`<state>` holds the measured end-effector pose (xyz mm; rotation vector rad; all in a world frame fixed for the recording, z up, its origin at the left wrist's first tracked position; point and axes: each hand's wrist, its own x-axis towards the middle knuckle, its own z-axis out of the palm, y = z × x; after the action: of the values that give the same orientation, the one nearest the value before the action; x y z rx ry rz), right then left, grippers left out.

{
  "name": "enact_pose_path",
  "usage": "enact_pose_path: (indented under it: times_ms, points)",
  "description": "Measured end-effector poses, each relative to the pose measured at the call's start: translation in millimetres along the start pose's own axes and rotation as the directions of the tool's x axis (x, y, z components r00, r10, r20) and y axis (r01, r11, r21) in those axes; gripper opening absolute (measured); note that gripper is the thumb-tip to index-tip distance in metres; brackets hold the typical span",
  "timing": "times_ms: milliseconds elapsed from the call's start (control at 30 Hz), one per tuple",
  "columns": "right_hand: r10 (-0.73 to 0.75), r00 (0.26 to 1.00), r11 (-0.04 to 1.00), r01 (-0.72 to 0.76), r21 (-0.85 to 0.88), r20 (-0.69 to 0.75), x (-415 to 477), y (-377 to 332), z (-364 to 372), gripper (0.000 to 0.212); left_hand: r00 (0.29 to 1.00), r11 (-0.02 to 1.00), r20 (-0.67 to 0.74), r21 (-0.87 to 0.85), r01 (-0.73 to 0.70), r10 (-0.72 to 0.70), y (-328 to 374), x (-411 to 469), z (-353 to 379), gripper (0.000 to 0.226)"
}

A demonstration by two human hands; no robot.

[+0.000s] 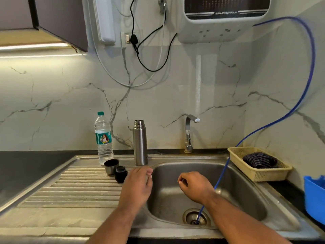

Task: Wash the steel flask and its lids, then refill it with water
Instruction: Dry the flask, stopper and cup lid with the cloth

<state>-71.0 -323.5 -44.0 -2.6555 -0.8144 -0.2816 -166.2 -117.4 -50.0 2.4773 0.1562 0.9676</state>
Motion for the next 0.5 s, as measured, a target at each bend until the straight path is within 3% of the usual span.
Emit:
enact_pose_path:
  times_ms: [133, 267, 400, 500]
  points:
    - [-0.057, 0.996, 0.978, 0.070, -0.196, 0.073, -1, -18, 17, 0.026, 0.989, 0.989, 0.057, 0.050, -0.141, 0.138, 3, -1, 13, 0.024]
    - [-0.093, 0.963, 0.886, 0.196, -0.419, 0.252, -10, -36, 38, 0.028, 0.953, 0.962, 0.195, 0.099, -0.254, 0.232, 15, -5, 30, 0.027]
    - [-0.106, 0.918, 0.903, 0.249, -0.351, 0.381, -19, -36, 48, 0.032, 0.908, 0.970, 0.360, 0.036, -0.242, 0.213, 33, -18, 37, 0.049]
    - [-0.104, 0.959, 0.948, 0.175, -0.267, 0.263, -18, -36, 49, 0.027, 0.944, 0.989, 0.296, -0.090, -0.120, 0.142, 39, -26, 33, 0.041]
